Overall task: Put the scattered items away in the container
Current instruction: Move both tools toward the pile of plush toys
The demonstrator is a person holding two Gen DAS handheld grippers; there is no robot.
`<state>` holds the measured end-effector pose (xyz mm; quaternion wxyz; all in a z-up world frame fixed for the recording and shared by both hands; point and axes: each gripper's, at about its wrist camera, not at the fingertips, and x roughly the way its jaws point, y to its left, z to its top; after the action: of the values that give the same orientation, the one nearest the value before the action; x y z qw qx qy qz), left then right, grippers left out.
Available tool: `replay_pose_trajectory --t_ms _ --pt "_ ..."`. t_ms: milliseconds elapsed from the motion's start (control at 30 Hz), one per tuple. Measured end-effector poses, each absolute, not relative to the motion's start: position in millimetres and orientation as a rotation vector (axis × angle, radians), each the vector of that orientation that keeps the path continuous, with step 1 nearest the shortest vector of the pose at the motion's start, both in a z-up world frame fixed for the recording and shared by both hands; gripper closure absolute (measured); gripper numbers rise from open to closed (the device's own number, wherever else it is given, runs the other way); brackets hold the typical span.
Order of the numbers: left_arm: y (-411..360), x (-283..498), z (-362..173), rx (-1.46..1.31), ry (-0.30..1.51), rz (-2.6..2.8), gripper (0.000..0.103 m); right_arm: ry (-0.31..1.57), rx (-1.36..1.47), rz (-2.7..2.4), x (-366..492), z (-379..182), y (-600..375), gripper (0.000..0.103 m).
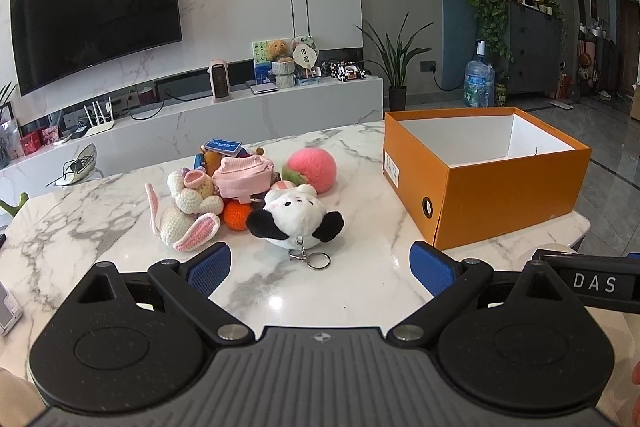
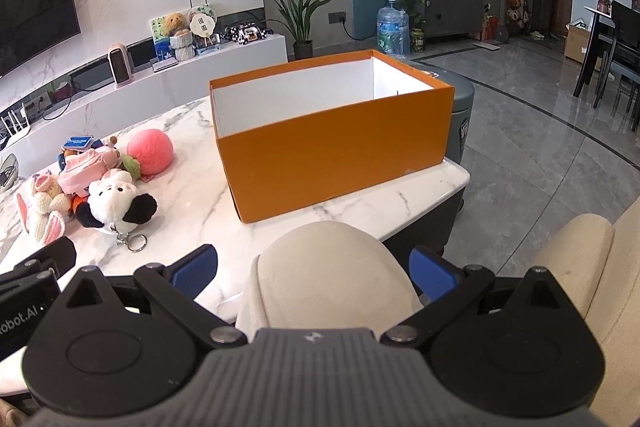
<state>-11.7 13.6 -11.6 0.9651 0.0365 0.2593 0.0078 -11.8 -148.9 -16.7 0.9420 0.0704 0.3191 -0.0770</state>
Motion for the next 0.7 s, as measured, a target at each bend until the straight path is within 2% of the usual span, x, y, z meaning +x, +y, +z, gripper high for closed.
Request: replay_pose_trajectory --t_ms 700 --pt "42 -4 -28 0.016 0.589 0.060 0.000 0.682 0.064 -0.087 -2 -24 -123 0.000"
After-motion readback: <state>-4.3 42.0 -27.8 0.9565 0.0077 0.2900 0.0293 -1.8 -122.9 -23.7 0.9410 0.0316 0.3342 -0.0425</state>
